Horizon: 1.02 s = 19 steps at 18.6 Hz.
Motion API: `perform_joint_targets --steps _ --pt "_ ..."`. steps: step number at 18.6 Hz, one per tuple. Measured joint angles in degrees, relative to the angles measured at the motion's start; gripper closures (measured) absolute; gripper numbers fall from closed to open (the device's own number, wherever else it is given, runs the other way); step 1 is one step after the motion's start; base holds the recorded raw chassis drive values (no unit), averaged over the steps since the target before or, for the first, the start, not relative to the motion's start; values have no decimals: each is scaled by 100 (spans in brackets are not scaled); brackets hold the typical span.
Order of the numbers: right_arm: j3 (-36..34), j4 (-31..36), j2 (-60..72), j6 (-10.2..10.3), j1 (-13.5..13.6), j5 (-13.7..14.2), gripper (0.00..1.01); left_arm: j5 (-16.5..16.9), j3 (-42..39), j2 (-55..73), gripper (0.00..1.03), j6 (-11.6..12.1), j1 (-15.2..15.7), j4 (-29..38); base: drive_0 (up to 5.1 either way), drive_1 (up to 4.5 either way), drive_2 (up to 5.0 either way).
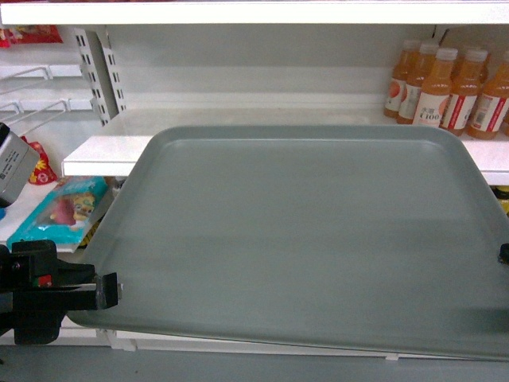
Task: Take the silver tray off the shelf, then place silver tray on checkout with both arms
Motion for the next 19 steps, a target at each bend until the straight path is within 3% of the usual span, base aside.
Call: perform_joint_targets --steps 19 --pt "0 4 2 2 0 0 99 0 0 0 101 0 0 15 6 -425 437"
